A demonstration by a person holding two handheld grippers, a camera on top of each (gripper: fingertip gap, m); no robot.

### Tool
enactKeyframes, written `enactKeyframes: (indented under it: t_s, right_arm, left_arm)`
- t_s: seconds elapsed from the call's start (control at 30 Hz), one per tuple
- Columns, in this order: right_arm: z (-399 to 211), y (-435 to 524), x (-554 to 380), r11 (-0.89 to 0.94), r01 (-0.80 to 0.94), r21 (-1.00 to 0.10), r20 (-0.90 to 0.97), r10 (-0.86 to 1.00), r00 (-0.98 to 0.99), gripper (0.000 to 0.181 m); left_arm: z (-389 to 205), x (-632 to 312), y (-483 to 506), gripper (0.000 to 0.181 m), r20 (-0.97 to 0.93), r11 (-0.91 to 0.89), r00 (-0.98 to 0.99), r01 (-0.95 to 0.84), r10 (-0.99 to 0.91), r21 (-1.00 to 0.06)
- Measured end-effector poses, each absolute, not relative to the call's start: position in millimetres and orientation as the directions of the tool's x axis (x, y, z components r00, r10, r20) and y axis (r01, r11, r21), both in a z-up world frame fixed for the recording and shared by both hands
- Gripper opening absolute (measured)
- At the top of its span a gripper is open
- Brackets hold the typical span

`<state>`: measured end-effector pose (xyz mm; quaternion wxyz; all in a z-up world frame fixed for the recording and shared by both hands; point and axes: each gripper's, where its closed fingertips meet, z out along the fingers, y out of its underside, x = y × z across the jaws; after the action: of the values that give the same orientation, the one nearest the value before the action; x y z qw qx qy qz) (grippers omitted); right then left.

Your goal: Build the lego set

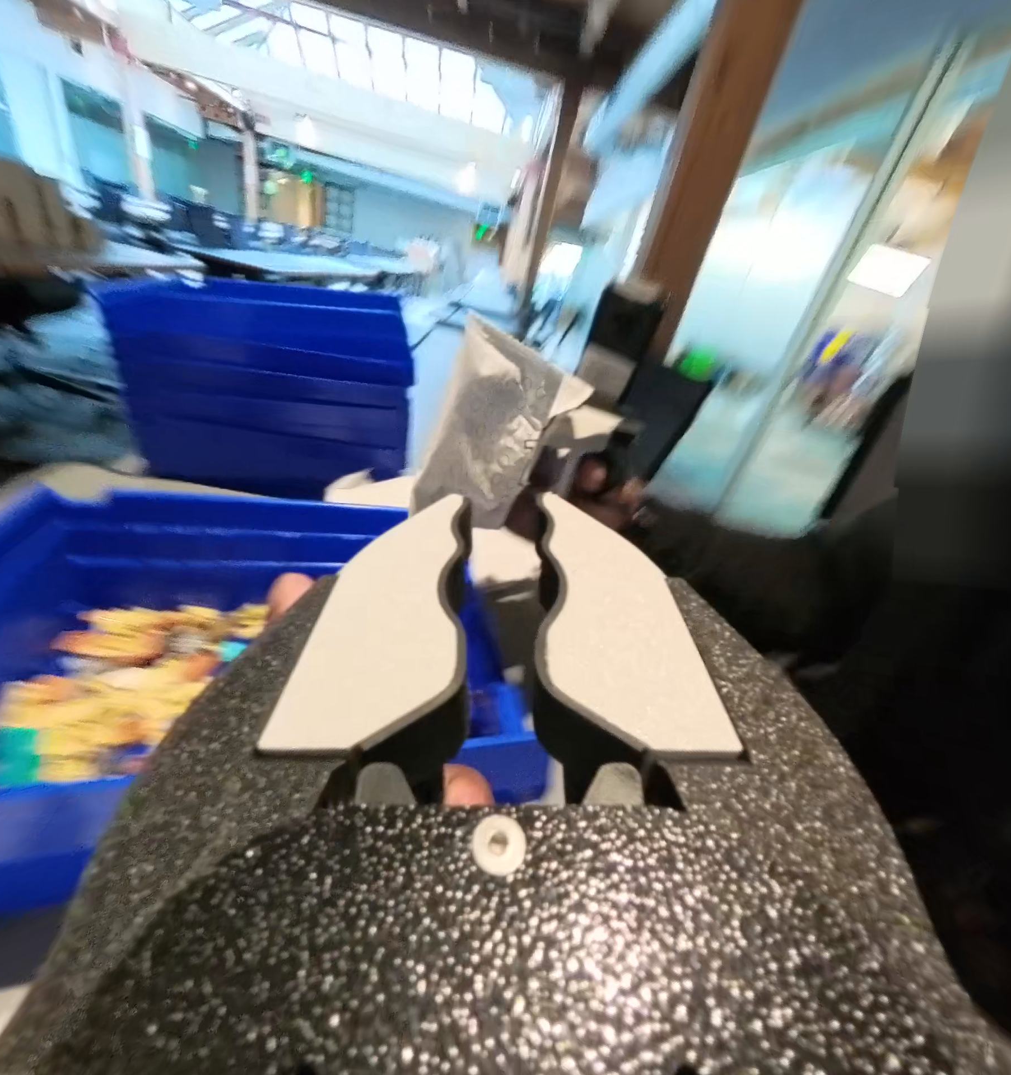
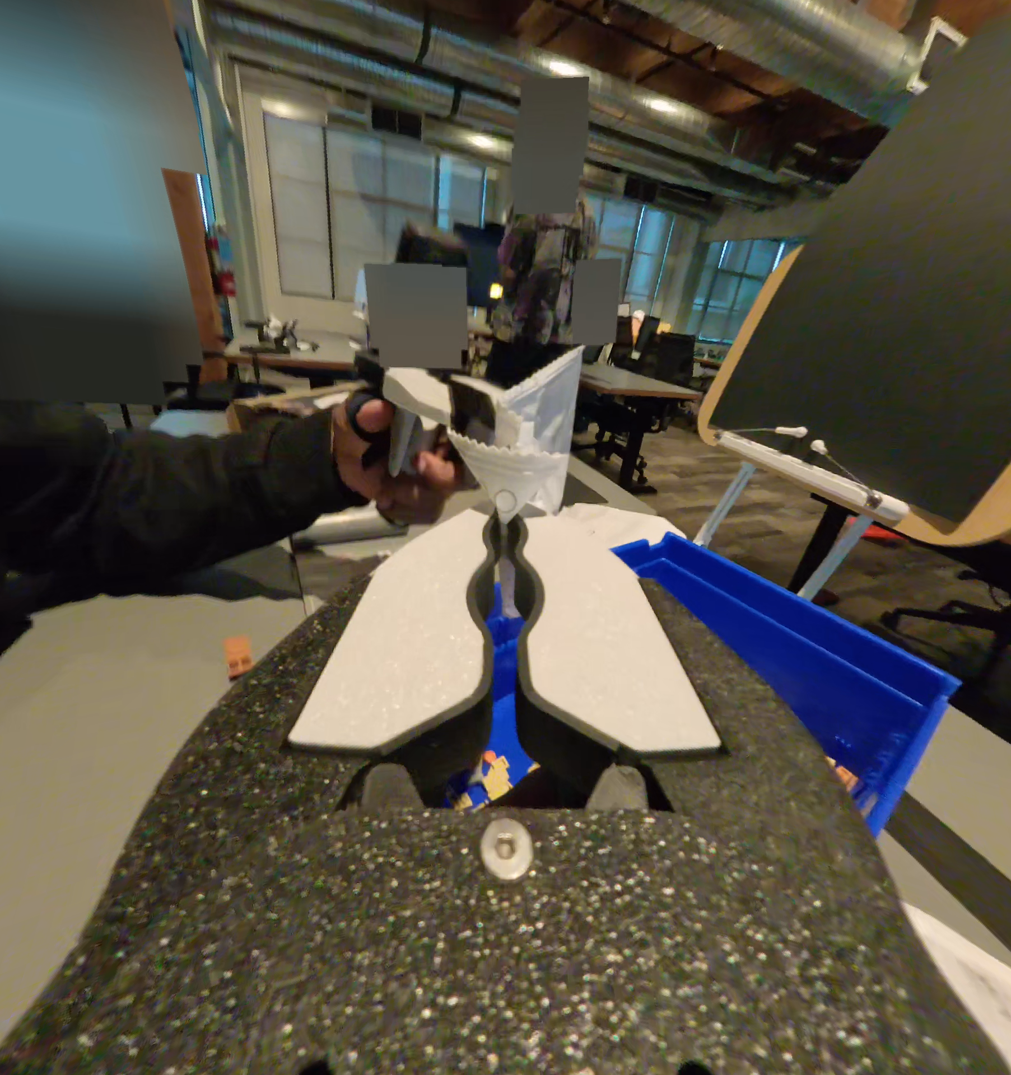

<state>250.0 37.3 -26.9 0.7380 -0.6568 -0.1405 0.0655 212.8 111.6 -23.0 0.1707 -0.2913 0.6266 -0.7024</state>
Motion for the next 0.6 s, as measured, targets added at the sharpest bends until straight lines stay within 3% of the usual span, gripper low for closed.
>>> enactKeyframes:
  t_s: [0.1,0.23,0.4,0.6]
  right_arm:
    - [-35.3,45.8,240.0,0.051,0.194,-0.98,0.2,0.3,0.933,0.0]
    - [-41.3,52.3,219.7,0.008,0.315,-0.949,0.295,0.374,0.879,0.0]
    - [-41.3,56.3,208.6,0.014,0.354,-0.935,0.325,0.43,0.842,0.0]
    - [-39.3,58.9,209.1,0.024,0.355,-0.934,0.327,0.452,0.83,0.0]
  left_arm:
    - [-26.2,218.0,99.8,0.028,-0.045,0.068,-0.762,0.002,-0.646,-0.998]
    - [-37.6,219.3,86.9,0.037,-0.159,0.205,-0.801,0.046,-0.577,-0.978]
    - [-45.7,229.1,98.6,0.045,-0.195,0.241,-0.767,0.054,-0.611,-0.969]
    - [-34.6,214.8,107.8,0.047,-0.147,0.14,-0.804,0.08,-0.576,-0.987]
